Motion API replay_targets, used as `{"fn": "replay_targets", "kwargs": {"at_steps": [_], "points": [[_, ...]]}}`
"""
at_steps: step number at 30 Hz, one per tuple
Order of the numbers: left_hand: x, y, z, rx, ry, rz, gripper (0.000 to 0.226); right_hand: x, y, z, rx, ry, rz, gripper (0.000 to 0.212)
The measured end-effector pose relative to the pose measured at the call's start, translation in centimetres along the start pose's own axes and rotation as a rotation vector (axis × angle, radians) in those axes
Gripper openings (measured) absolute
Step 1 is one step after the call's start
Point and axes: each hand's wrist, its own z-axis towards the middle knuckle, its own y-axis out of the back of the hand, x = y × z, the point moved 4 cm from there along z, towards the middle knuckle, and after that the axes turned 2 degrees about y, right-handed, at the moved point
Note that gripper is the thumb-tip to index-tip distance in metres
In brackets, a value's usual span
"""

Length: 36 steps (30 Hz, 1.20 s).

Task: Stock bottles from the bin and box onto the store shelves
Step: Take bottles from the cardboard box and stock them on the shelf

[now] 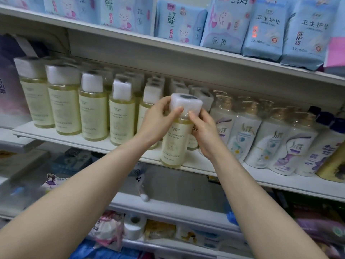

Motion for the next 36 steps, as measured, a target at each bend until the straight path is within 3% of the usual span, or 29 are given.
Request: {"fn": "replay_targets", "kwargs": {"at_steps": [5,10,15,18,28,36], "points": [[0.8,-0.5,-0.6,0.003,-0.024,-0.048,0.031,-1.7,-0.5,-0.6,-0.085,0.055,-0.012,0.036],[3.3,-1.5,-3.2,0.074,-0.041,-0.064,0.038,-5.6,-0.5,-2.7,-0.142,0.034,-0.151,0.045],[7.7,-2.3,-6.1,0.041,0.039,-0.04,0.055,-8.2,-0.4,-6.0,-0.214,0.07,-0.429,0.069],[9.5,-2.6,-7.6,-0.004,0.054,-0.056,0.061,-8.3,-0.6,-6.4,-0.28,0.14,-0.492,0.071],[10.6,-3.3,-8.7,-0.087,-0.042,0.153,0.071,-9.5,-0.1,-3.9,-0.192,0.066,-0.565,0.066],[10.8,-3.3,-7.6,-0.049,-0.07,0.336,0.078,-9.8,-0.7,-2.2,-0.189,0.055,-0.65,0.079]]}}
